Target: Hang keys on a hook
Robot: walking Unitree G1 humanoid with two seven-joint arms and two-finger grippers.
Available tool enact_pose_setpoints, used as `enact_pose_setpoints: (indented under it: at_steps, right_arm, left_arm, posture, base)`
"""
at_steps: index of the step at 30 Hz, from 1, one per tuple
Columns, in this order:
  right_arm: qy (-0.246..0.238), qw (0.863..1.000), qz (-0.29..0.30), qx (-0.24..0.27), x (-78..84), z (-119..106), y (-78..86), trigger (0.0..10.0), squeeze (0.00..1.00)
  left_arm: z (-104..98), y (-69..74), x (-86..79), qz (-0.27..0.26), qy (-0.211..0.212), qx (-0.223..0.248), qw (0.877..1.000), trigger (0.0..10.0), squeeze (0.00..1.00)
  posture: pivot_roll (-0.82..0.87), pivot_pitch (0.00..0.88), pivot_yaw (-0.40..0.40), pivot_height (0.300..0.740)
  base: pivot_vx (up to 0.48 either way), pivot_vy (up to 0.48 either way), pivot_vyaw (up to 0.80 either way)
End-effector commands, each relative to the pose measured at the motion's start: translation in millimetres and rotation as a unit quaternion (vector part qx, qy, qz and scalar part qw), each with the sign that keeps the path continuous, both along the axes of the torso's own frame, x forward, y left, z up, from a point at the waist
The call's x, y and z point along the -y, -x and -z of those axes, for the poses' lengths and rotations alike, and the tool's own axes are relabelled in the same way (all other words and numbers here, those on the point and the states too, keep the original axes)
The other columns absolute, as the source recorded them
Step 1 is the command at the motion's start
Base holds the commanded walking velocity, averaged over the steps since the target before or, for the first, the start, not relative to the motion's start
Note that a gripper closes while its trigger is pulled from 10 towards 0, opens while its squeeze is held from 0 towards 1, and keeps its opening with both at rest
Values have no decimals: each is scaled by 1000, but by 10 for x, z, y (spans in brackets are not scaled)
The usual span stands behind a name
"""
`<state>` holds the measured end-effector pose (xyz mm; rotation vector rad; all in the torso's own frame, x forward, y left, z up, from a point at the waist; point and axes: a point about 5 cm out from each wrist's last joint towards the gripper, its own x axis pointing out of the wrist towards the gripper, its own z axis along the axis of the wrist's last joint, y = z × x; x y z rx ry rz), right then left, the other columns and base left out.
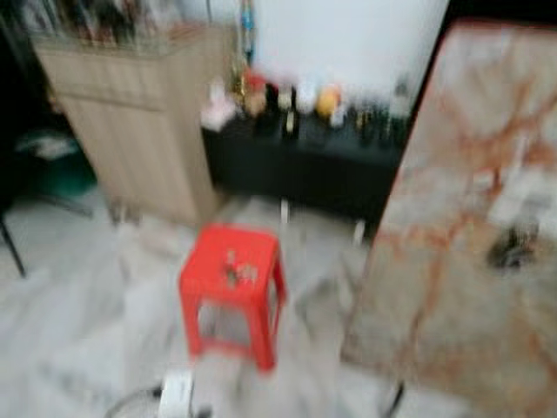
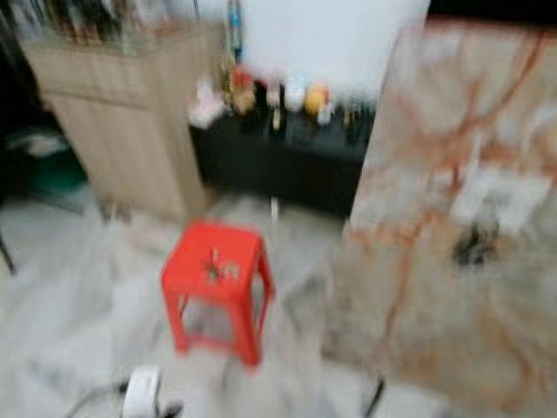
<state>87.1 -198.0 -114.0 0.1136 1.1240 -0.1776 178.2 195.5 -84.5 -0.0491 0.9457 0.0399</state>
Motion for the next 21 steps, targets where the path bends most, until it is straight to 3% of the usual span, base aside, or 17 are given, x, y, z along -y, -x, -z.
enact_pose_setpoints:
  at_steps: [1,21]
  right_arm:
    - [-10,1000,1,12,-72,-9,-77,10000,0]
    - [-17,1000,8,15,-115,-9,-105,10000,0]
  left_arm:
    - [-17,-6,-88,-7,-8,2,1000,10000,0]
    - [-58,-82,-130,7,-18,4,1000,10000,0]
  posture:
    - [-20,0,-26,740]
    - [-9,0,-1,740]
  base:
    - [0,465,0]
    - [0,464,0]
